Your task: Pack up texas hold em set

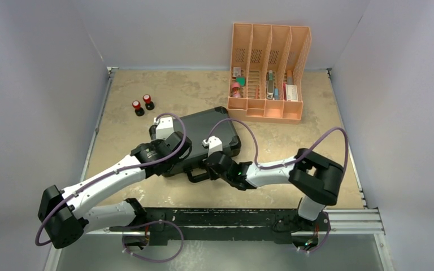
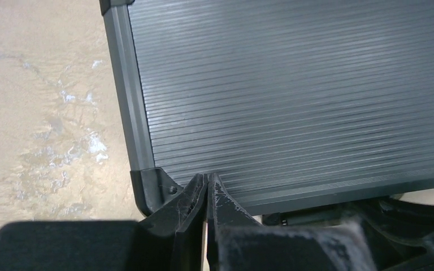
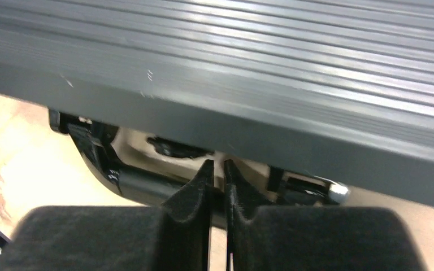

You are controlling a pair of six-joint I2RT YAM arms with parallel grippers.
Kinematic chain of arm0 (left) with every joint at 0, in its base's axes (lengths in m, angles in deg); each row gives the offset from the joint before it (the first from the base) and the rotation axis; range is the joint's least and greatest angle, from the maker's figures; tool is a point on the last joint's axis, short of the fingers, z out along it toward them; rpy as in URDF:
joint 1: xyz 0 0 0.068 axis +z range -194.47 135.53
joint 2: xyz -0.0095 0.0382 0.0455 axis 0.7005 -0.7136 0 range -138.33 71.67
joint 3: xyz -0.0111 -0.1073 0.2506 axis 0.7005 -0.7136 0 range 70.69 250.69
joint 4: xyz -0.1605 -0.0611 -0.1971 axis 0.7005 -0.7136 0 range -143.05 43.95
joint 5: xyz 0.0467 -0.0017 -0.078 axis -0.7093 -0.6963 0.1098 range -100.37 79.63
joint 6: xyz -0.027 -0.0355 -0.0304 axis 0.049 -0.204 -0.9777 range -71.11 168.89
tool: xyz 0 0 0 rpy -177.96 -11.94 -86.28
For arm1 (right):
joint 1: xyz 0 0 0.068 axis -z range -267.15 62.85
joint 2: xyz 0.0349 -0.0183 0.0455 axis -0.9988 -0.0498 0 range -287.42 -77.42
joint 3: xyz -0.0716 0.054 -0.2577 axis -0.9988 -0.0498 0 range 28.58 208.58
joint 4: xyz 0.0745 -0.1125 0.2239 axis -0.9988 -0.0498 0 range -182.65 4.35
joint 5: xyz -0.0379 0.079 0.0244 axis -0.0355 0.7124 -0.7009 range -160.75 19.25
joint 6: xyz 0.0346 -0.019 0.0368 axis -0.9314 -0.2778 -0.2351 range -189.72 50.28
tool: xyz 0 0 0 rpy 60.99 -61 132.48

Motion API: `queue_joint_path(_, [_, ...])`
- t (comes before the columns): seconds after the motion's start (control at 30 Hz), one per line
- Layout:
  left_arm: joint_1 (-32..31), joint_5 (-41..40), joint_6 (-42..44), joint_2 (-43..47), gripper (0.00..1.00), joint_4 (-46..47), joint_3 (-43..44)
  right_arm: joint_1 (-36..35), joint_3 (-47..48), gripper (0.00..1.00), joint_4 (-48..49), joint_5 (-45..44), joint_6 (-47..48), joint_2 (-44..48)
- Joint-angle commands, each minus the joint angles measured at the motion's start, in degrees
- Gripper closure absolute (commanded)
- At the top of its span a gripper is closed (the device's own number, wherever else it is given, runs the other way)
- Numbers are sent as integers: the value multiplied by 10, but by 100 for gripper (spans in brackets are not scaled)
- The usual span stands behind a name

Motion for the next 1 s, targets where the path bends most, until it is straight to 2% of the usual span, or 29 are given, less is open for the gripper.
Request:
queue_joint_path(0.0, [2, -31, 31, 26, 96, 19, 52, 10, -28, 100, -1, -7, 32, 105])
queue_joint_path(0.07, [2, -51, 44, 45, 93, 16, 69, 10, -36, 94, -15, 9, 40, 180])
queue_joint_path(0.17, [2, -80, 65, 89, 88, 18, 88, 10, -34, 77, -71, 3, 37, 289])
queue_joint_path(0.37, [2, -143, 113, 208, 75, 24, 116, 11, 20, 38, -219, -205, 62, 446])
queue_joint_path(0.5, [2, -170, 157, 286, 50, 22, 138, 10, 71, 20, -298, -318, 81, 498])
queue_joint_path(0.63, [2, -190, 185, 328, 46, 3, 171, 11, 122, 8, -358, -395, 80, 529])
queue_joint_path(0.7, [2, -211, 186, 337, 45, -23, 195, 11, 141, 5, -379, -415, 82, 542])
queue_joint_path(0.83, [2, -244, 178, 353, 44, -78, 237, 10, 166, 1, -422, -457, 78, 569])
queue_joint_path(0.97, [2, -261, 179, 372, 36, -101, 260, 11, 185, 1, -455, -481, 54, 600])
